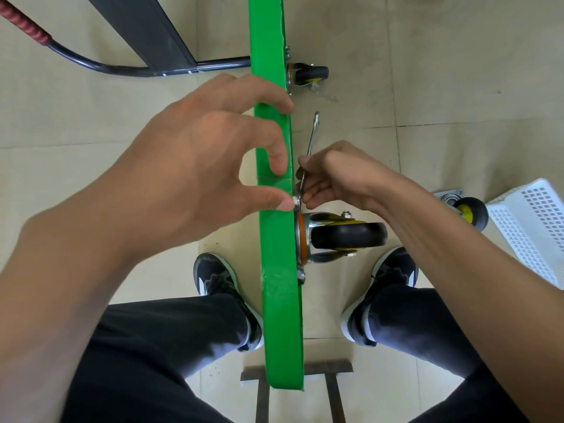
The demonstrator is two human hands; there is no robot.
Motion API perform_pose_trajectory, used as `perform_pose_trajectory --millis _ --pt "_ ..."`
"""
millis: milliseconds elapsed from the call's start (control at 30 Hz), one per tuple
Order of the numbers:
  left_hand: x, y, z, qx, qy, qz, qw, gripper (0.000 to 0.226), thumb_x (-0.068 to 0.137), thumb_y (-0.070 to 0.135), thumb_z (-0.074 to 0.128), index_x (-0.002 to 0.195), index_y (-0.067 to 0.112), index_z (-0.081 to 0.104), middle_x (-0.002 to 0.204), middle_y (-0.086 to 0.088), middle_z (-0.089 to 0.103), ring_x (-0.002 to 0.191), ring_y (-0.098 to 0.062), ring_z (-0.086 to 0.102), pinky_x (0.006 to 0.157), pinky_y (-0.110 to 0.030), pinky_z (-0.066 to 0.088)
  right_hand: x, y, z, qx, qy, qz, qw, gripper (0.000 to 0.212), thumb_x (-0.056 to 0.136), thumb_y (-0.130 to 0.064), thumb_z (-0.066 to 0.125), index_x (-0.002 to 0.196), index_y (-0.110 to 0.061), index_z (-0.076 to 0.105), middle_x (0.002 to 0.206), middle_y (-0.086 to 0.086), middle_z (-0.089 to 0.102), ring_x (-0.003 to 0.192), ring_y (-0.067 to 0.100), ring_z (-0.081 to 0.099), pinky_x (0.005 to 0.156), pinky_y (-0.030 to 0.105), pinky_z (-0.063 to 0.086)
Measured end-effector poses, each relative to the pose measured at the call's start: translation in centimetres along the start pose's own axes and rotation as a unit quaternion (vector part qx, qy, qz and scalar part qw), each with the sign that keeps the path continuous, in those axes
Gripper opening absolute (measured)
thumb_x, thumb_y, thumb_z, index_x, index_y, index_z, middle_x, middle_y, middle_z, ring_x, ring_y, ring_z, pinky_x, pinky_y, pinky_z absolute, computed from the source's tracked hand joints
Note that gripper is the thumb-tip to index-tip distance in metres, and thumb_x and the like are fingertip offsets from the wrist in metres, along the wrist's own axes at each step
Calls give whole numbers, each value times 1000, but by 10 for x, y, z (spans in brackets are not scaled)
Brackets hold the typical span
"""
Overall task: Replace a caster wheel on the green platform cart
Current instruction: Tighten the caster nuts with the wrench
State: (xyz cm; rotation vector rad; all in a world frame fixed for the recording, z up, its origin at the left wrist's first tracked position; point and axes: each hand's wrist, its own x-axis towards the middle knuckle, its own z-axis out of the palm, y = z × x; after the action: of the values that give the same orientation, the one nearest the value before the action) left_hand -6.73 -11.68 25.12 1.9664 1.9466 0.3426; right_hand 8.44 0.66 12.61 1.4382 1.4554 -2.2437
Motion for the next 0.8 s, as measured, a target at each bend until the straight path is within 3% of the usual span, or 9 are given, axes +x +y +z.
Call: perform_pose_trajectory --millis 100,267,433,533,633,800 --pt "0 0 0 -2 -1 4 1000 31 67 61 66 81 34 67 135 14 54 125 -15 47 92 -23 31 5 -1 -2 22 -28 72 997 21 105 -15 49 103 5 57 64 14 66 52 22 67 53 28 57" --pt "-1 1 1 -7 1 1 1000 30 67 59 67 81 33 68 135 14 54 125 -17 49 98 -37 41 12 2 -3 58 -64 153 984 22 106 -16 47 95 0 57 60 12 67 51 18 68 53 26 60" --pt "-1 1 1 -8 2 2 1000 30 68 59 67 81 33 68 135 13 55 125 -18 50 93 -33 39 12 10 -6 72 -63 144 985 26 106 -17 48 88 -2 59 61 11 67 51 17 67 55 25 61" --pt "-2 0 2 -6 1 3 1000 31 68 59 67 82 32 68 136 13 54 127 -17 49 93 -30 36 9 6 -12 60 -20 71 995 24 106 -17 47 94 0 59 68 15 69 58 23 69 55 30 59" --pt "-2 0 2 -9 4 -3 1000 31 68 59 66 83 32 68 138 14 53 132 -16 45 97 -30 34 -1 0 -15 28 53 -76 995 23 106 -15 47 95 1 59 79 23 70 62 30 69 58 34 59" --pt "-2 0 2 -5 0 -2 1000 30 69 59 66 83 33 67 138 13 53 135 -17 43 99 -33 36 -35 -2 -4 -115 73 -300 944 15 104 -13 50 93 -13 59 83 12 73 67 29 72 66 42 62"
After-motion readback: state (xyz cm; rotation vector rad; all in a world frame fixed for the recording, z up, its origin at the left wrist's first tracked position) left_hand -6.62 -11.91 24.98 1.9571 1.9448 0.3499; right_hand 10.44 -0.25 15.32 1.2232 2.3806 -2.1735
